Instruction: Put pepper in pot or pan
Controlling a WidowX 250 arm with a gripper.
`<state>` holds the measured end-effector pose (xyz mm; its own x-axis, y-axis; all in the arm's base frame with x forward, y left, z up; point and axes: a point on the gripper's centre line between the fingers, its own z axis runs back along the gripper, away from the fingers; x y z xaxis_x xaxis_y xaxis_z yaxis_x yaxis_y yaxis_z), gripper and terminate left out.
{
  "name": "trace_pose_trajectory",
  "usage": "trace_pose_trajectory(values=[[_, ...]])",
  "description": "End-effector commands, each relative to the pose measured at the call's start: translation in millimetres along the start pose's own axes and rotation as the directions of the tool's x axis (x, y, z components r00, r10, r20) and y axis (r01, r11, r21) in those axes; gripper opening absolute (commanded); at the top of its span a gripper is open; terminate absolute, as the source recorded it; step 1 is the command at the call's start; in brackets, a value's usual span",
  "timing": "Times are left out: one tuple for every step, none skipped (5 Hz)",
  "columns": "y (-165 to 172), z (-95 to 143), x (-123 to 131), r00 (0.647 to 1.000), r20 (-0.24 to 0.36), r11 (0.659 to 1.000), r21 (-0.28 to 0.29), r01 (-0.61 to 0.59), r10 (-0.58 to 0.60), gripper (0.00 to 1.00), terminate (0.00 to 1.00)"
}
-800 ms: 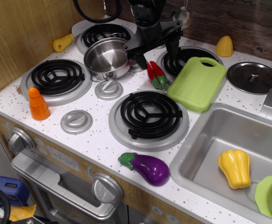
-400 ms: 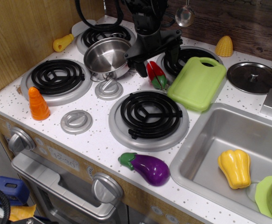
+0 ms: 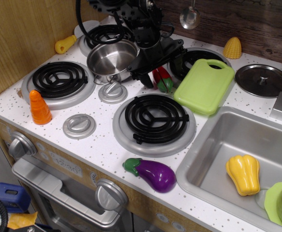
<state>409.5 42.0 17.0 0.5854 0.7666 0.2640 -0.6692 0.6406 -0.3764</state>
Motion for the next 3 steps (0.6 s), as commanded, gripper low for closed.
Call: trace_pose_trajectory(values=[[0.5,-0.3,10.0,1.0,0.006,0.999,-0.051,-0.011,0.011,1.0,0.0],[0.9,-2.3,10.1,1.0,0.003,0.998,-0.065,-0.016,0.017,0.0,0.0],[-2.2,12.7,17.6,1.0,0.009,0.999,-0.048,0.007,-0.007,0.0,0.0]])
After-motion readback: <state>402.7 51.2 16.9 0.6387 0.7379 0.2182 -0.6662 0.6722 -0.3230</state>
